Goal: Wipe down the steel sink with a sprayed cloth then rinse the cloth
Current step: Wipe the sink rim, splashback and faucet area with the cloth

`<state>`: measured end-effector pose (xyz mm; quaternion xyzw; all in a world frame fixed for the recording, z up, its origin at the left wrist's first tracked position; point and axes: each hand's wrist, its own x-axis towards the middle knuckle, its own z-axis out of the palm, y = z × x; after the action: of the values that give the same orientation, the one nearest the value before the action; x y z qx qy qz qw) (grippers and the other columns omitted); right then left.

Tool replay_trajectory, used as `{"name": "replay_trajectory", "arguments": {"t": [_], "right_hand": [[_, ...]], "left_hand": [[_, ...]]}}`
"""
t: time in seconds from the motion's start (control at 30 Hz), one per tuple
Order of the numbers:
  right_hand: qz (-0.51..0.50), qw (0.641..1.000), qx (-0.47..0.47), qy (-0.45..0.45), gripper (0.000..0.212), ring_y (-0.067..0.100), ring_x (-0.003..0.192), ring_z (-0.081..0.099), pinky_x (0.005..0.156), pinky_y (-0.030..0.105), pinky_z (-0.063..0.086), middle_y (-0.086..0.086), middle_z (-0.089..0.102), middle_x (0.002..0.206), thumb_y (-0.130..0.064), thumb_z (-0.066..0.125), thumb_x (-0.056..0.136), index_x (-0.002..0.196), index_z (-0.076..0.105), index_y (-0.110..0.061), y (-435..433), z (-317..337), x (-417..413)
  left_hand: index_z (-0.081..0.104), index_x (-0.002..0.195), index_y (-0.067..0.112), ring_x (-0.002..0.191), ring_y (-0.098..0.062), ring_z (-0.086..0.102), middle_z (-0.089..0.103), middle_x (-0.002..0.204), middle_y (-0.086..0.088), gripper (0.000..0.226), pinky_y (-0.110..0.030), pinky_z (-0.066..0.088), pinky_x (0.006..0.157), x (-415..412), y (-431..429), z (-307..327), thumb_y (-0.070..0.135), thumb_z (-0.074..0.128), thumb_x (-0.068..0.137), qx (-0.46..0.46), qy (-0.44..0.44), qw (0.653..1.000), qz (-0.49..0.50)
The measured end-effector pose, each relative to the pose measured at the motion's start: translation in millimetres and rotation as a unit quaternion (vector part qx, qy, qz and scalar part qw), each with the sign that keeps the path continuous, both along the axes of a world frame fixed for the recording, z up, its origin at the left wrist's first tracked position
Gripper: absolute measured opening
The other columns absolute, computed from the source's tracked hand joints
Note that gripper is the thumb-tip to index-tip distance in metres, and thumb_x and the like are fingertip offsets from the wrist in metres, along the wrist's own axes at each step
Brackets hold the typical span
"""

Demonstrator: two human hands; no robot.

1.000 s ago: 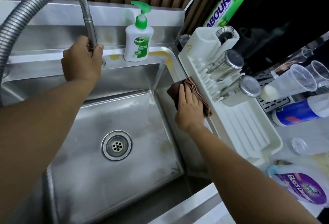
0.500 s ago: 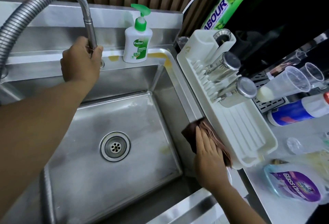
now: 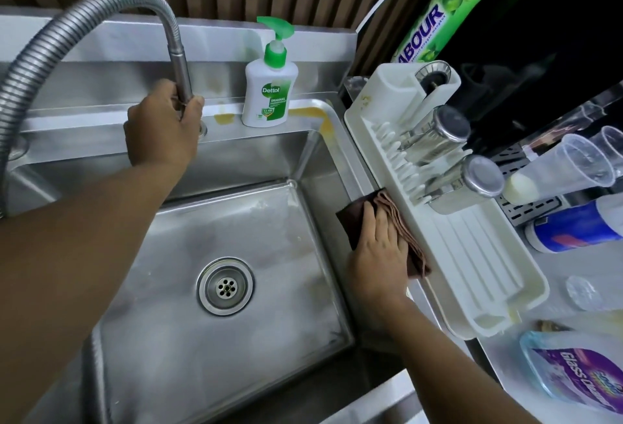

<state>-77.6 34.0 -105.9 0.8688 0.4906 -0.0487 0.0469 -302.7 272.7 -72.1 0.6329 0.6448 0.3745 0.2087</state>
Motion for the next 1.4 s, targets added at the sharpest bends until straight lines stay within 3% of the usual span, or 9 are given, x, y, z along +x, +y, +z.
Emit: {"name": "replay_trajectory", "arguments": {"t": [0.5,0.73,0.87,0.97,1.03,1.1,1.17,1.23,1.4], "right_hand": [[0.136,0.989,-0.037,-0.039,0.087,0.022,0.149,0.021,0.116,0.042,0.024,0.004,0.015,0.166,-0.017,0.054,0.09,0.16,0.003,-0.015,139,-3,22],[0.224,0.956,-0.159,-0.102,0.072,0.036,0.11,0.061,0.078,0.047,0.053,0.016,0.053,0.144,-0.013,0.07,0.068,0.138,0.057,-0.004,31,-3,29],[0.298,0.919,-0.188,-0.174,0.064,0.032,0.149,0.024,0.112,0.047,0.033,0.011,0.015,0.167,-0.025,0.039,0.099,0.158,0.022,-0.006,64,13,25],[0.309,0.896,-0.208,-0.241,0.065,0.027,0.154,0.006,0.124,0.043,0.015,0.009,0.007,0.168,-0.028,0.029,0.1,0.159,0.012,-0.005,135,6,30],[0.348,0.854,-0.25,-0.296,0.062,0.026,0.153,0.011,0.124,0.043,0.011,0.01,0.025,0.164,-0.031,0.032,0.097,0.153,0.036,-0.005,169,3,32],[0.446,0.741,-0.348,-0.361,0.048,0.027,0.145,0.029,0.12,0.044,0.013,0.005,0.049,0.15,-0.037,0.04,0.098,0.137,0.059,-0.018,159,-2,30],[0.528,0.607,-0.456,-0.38,0.042,0.028,0.143,0.033,0.117,0.051,0.014,-0.004,0.055,0.141,-0.048,0.045,0.099,0.136,0.058,-0.036,123,1,19],[0.528,0.561,-0.541,-0.338,0.047,0.023,0.151,0.018,0.119,0.049,0.015,-0.013,0.05,0.144,-0.06,0.044,0.096,0.143,0.042,-0.055,111,9,20],[0.496,0.691,-0.372,-0.372,0.052,0.021,0.15,0.024,0.121,0.044,0.016,-0.007,0.042,0.155,-0.042,0.043,0.093,0.145,0.047,-0.043,193,32,38]], "left_hand": [[0.06,0.096,0.017,0.079,-0.028,0.059,0.07,0.089,-0.003,0.028,-0.032,0.04,0.066,-4,4,-5,0.045,0.059,0.096,0.006,-0.003,1.0,-0.001],[0.059,0.094,0.018,0.076,-0.028,0.055,0.068,0.086,-0.001,0.025,-0.034,0.043,0.067,-3,3,-2,0.043,0.059,0.095,-0.01,-0.008,1.0,0.002],[0.058,0.095,0.019,0.079,-0.033,0.058,0.071,0.09,-0.005,0.025,-0.037,0.047,0.066,-3,5,-1,0.045,0.058,0.095,-0.01,0.001,1.0,0.001],[0.057,0.095,0.019,0.083,-0.036,0.06,0.07,0.09,-0.006,0.027,-0.041,0.052,0.069,-5,5,-3,0.045,0.058,0.094,-0.014,-0.002,1.0,-0.001],[0.056,0.093,0.02,0.083,-0.035,0.061,0.071,0.09,-0.005,0.026,-0.04,0.051,0.07,-6,6,-2,0.046,0.057,0.093,-0.011,-0.003,1.0,-0.003],[0.057,0.093,0.02,0.082,-0.033,0.06,0.071,0.09,-0.004,0.025,-0.037,0.048,0.068,-6,6,-3,0.045,0.057,0.093,-0.008,-0.001,1.0,-0.005],[0.057,0.095,0.02,0.078,-0.029,0.055,0.07,0.09,-0.003,0.024,-0.034,0.042,0.067,-6,6,-3,0.044,0.057,0.094,-0.007,-0.001,1.0,-0.006],[0.058,0.096,0.018,0.077,-0.028,0.052,0.069,0.091,-0.004,0.025,-0.034,0.039,0.068,-6,6,-3,0.043,0.057,0.094,-0.005,-0.003,1.0,-0.005],[0.059,0.098,0.018,0.078,-0.029,0.054,0.065,0.085,0.002,0.027,-0.033,0.044,0.07,-5,5,-4,0.044,0.057,0.094,-0.012,-0.009,1.0,-0.007]]}}
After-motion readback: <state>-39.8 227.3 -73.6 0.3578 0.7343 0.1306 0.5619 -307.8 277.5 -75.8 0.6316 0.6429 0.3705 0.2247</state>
